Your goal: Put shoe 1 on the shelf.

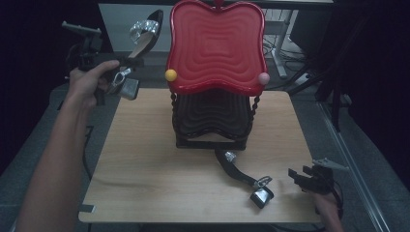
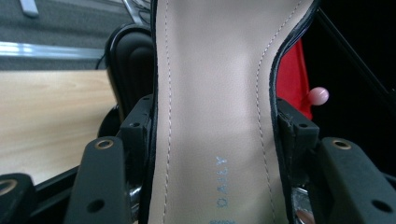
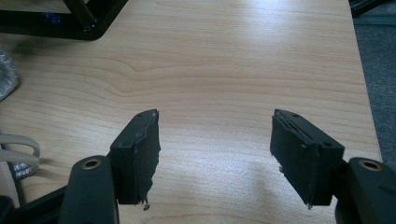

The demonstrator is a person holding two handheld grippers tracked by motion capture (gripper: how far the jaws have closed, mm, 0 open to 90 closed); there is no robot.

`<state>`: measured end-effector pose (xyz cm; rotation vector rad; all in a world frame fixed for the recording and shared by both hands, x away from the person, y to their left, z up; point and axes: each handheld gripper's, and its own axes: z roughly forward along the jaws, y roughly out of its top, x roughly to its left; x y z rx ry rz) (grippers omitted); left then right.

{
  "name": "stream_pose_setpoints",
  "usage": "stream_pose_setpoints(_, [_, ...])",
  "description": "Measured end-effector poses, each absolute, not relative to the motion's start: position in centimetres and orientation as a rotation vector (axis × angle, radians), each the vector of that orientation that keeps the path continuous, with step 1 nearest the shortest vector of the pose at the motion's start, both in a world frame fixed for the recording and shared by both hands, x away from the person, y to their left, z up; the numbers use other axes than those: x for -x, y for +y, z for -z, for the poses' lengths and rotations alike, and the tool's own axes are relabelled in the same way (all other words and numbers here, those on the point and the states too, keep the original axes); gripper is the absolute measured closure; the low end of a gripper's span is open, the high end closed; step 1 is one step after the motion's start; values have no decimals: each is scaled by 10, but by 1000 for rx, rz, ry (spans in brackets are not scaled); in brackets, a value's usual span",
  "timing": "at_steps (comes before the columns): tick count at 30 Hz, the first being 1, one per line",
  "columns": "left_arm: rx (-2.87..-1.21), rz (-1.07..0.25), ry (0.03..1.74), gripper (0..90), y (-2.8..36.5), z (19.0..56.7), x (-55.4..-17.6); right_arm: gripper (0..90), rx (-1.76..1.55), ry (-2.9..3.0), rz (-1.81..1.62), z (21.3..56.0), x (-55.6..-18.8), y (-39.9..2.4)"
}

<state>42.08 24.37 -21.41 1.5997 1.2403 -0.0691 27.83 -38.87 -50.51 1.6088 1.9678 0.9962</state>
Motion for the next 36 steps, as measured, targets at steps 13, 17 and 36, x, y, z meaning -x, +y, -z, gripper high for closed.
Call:
stream_pose_setpoints(13, [-1590,34,1264,426,203,179,-432,331,-1613,1977,-1009,507,-279,-385])
stream_pose_setpoints(17, [-1597,24,1271,426,187,174,-437,331,-1600,1978,-1014,506,-279,-385])
stream_pose_setpoints(36, [-1577,-34,1340,425,129,161,-463,331,-1604,1976,-1022,507,-278,-389])
